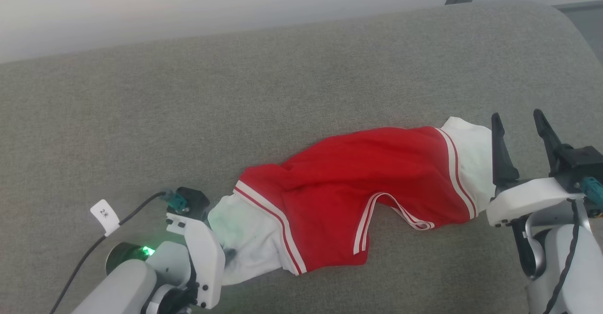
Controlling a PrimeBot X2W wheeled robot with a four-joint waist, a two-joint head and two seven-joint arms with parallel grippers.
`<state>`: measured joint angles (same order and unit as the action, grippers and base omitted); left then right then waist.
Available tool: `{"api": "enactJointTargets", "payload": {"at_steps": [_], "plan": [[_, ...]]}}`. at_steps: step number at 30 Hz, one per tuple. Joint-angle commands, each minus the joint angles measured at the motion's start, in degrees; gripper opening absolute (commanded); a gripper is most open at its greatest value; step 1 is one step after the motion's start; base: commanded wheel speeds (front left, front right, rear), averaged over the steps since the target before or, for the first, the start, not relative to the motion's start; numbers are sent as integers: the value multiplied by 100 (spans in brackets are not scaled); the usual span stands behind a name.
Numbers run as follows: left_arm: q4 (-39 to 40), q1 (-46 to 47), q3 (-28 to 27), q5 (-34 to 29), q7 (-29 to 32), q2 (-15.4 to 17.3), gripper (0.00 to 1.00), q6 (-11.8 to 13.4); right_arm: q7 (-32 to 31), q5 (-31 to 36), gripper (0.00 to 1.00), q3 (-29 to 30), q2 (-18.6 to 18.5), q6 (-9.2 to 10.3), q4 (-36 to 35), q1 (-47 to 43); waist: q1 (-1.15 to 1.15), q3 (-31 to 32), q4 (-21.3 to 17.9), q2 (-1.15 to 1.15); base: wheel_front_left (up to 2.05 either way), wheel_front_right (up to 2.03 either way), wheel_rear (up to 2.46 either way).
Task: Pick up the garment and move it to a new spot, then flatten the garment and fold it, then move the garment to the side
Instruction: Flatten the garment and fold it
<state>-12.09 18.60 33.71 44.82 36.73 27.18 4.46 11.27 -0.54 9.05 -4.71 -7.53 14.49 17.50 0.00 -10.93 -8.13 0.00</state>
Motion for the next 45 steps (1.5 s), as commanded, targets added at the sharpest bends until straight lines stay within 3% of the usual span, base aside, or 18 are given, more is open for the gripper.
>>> {"api": "enactJointTargets", "payload": {"at_steps": [1,6,11,20,35,41,43,44,45], "plan": [[-214,-135,191,-10,77,-125,0,-61,74,19,100,-15,26,8,-51,49,0,1,-2,0,0,0,0],[-342,-60,168,52,-29,-191,0,-148,235,55,100,11,43,8,-126,63,0,43,26,0,0,0,0],[-245,-49,22,66,-162,-54,0,-117,305,115,100,99,51,8,-189,-23,0,157,124,0,0,0,0],[124,-217,-364,140,-217,512,0,56,341,192,100,225,66,8,-186,-168,0,409,340,0,0,0,0],[410,-706,-1198,312,-145,1852,0,425,271,264,100,254,53,8,-115,-312,0,737,587,0,0,0,0],[-12,-806,-1202,433,-306,1735,0,276,254,217,100,171,58,8,-56,-319,0,756,562,0,0,0,0],[-114,-785,-1151,446,-357,1639,38,223,252,198,100,158,60,8,-46,-302,0,738,553,0,0,0,0],[-171,-772,-1119,445,-367,1602,50,192,250,193,100,153,58,8,-43,-289,0,726,549,0,0,0,0],[-214,-750,-1094,433,-391,1575,71,165,255,189,100,145,55,8,-45,-273,0,712,544,0,0,0,0]]}}
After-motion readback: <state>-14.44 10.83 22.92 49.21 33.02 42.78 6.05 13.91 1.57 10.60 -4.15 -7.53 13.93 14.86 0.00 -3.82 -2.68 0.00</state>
